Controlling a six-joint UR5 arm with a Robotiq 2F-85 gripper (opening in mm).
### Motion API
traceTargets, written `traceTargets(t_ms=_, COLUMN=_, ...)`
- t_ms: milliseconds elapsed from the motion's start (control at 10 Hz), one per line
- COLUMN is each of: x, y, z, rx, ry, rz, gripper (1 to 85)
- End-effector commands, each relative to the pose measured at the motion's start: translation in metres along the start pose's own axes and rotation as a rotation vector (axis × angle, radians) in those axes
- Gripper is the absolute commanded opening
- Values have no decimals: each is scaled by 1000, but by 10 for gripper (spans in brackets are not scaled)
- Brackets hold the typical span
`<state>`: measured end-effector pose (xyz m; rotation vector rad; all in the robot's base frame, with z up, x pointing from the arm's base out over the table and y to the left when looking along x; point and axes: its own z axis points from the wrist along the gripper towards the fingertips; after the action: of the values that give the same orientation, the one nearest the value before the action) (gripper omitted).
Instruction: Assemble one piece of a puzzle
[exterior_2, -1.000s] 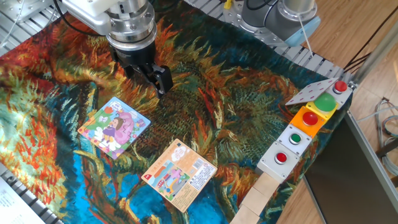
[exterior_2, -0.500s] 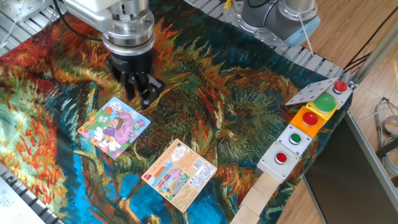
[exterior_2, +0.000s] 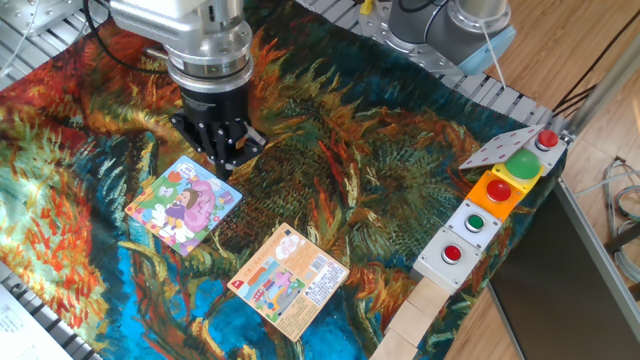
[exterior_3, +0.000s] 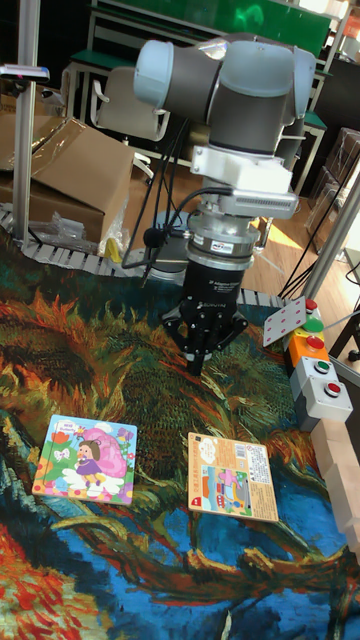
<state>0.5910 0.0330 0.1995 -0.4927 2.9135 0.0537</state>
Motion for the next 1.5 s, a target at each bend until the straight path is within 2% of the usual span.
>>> traceTargets(t_ms=0, x=2, y=-7, z=-2, rx=37, ry=22, rz=-104, gripper=13)
traceTargets(t_ms=100, x=-2, y=-13, z=-2, rx=59, ry=5, rz=-181, gripper=13)
traceTargets(t_ms=200, x=-12, y=-9, z=-3, rx=52, ry=-32, rz=-257, gripper=13)
traceTargets(t_ms=400, x=-25, y=7, z=-6, rx=-3, ry=-84, rz=-169, gripper=13)
traceTargets(t_ms=600, x=-32, y=30, z=-13, rx=-133, ry=-115, rz=-64, gripper=13)
traceTargets(t_ms=700, x=-34, y=29, z=-16, rx=-144, ry=-130, rz=-128, gripper=13)
traceTargets(t_ms=800, x=-26, y=20, z=-14, rx=-107, ry=-99, rz=-188, gripper=13)
traceTargets(t_ms=900, x=-14, y=3, z=-12, rx=-46, ry=-45, rz=-246, gripper=13)
traceTargets(t_ms=1000, x=-10, y=-7, z=-11, rx=-11, ry=-26, rz=-313, gripper=13)
traceTargets(t_ms=1100, x=-1, y=-16, z=-11, rx=19, ry=12, rz=-344, gripper=13)
traceTargets(t_ms=1200, x=-10, y=-18, z=-12, rx=35, ry=-22, rz=-374, gripper=13)
traceTargets(t_ms=1300, x=-7, y=-14, z=-11, rx=15, ry=-13, rz=-401, gripper=13)
traceTargets(t_ms=1400, x=3, y=-14, z=-11, rx=7, ry=26, rz=-443, gripper=13)
